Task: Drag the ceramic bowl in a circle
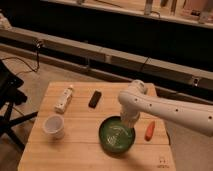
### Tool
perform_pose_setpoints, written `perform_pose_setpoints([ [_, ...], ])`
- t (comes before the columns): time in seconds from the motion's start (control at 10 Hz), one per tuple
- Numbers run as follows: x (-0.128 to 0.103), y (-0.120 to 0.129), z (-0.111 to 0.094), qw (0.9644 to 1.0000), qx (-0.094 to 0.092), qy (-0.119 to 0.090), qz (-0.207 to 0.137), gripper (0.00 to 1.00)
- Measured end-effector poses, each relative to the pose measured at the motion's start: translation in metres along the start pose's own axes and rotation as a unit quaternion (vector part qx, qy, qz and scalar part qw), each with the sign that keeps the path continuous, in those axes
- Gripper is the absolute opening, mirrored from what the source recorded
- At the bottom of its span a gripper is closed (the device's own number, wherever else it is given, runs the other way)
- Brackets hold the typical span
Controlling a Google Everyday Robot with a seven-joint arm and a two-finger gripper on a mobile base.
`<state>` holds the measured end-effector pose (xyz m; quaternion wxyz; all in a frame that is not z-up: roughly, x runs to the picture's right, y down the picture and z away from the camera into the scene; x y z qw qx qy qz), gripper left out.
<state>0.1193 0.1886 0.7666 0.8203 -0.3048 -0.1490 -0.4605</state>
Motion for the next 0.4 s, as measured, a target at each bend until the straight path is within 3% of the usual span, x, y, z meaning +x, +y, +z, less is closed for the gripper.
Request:
perform_pose_setpoints([
  [0.4,0.016,-0.029,0.006,0.9999,0.008,-0.002,0.012,0.0],
])
